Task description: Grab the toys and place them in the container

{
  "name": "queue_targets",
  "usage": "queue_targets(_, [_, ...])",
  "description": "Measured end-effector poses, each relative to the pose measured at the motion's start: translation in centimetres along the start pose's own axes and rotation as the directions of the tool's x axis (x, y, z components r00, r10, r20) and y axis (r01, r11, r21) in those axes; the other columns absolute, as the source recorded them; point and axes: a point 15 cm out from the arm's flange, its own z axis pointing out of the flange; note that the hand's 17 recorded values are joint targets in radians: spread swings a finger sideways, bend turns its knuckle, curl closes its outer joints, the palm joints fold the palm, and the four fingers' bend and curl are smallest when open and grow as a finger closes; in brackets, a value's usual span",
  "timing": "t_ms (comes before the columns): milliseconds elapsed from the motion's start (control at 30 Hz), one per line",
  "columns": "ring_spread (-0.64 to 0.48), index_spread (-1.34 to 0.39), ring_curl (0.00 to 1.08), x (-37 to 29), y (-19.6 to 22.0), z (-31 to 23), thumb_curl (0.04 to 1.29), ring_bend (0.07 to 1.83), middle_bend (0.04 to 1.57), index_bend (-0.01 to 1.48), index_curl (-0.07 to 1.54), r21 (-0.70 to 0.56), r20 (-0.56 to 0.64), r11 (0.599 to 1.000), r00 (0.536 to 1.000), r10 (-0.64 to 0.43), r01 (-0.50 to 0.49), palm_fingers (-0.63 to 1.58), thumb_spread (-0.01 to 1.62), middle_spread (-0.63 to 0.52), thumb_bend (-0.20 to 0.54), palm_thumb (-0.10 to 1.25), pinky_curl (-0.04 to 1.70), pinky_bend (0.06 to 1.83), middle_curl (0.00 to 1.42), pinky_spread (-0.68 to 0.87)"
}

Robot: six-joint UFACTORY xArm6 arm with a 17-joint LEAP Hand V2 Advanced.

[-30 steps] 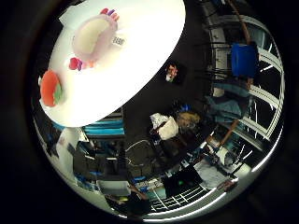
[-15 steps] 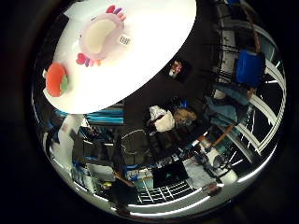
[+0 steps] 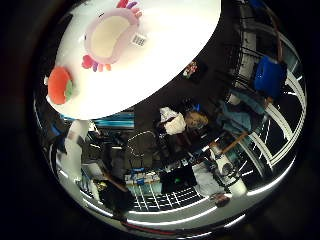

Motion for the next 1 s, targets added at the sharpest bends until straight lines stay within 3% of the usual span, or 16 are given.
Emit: queue_targets(1000, [0.31,-0.06,0.26,0.9,-5.8,4.5,0.28,0.25,0.19,0.16,0.28,0.023,-0.031,0.997,0.997,0.069,-0.068,0.03,0.98,0.26,-0.027,0.21,0.31,0.46,0.30,0.45])
